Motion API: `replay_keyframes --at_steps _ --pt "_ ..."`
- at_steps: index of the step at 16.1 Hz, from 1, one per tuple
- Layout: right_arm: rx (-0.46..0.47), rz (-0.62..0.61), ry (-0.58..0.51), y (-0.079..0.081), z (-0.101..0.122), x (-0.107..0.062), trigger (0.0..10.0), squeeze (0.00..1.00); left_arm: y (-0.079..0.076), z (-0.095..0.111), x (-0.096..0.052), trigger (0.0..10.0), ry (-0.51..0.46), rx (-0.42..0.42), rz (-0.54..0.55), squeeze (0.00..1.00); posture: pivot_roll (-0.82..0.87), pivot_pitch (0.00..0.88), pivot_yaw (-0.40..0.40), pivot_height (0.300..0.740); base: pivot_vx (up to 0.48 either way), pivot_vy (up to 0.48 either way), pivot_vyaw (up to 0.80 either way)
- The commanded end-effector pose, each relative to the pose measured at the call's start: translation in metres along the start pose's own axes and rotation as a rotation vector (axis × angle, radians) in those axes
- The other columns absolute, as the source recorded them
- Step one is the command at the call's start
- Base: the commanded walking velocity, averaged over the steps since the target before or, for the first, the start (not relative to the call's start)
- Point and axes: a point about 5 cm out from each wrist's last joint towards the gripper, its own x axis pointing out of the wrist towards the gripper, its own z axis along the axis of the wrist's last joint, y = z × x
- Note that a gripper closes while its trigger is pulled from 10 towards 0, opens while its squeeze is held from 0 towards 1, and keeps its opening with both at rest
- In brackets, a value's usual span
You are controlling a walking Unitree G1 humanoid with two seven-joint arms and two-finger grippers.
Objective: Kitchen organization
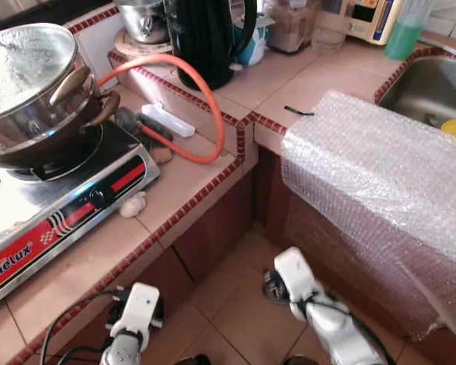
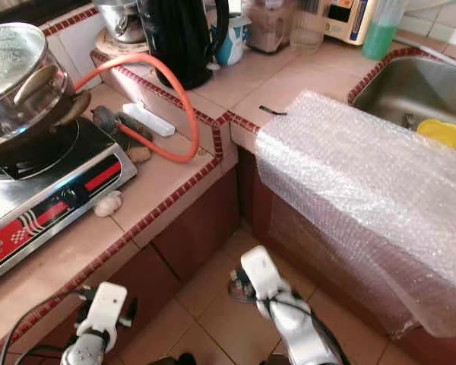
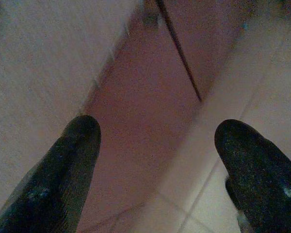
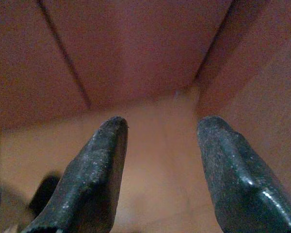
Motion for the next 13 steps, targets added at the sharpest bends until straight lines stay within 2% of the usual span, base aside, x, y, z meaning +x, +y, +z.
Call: replay_keyframes --at_steps 1,3,4,5,10,13 --pt "0.029 0.020 0.049 0.007 -0.011 0.002 10.0 0.00 0.001 -0.020 -0.004 10.0 0.090 0.006 -0.022 0.00 -0.13 0.176 0.099 0.740 0.000 0.000 0.00" --pt "0.069 0.069 0.186 0.015 -0.036 0.000 10.0 0.00 -0.003 -0.034 -0.005 10.0 0.175 0.015 -0.058 0.00 -0.14 0.156 0.096 0.740 0.000 0.000 0.00" --pt "0.050 0.074 0.268 0.016 -0.053 -0.005 10.0 0.00 -0.007 -0.043 -0.007 10.0 0.249 -0.014 -0.090 0.00 -0.14 0.141 0.094 0.740 0.000 0.000 0.00" --pt "0.024 0.096 0.319 0.018 -0.062 -0.008 10.0 0.00 -0.010 -0.050 -0.010 10.0 0.299 -0.004 -0.122 0.00 -0.14 0.128 0.089 0.740 0.000 0.000 0.00" --pt "-0.098 0.170 0.430 0.019 -0.081 -0.018 10.0 0.00 -0.019 -0.063 -0.016 10.0 0.405 -0.010 -0.188 0.00 -0.12 0.106 0.064 0.740 0.000 0.000 0.00" --pt "-0.098 0.202 0.464 0.021 -0.089 -0.024 10.0 0.00 -0.021 -0.060 -0.014 10.0 0.402 0.022 -0.196 0.00 -0.11 0.092 0.039 0.740 0.000 0.000 0.00"
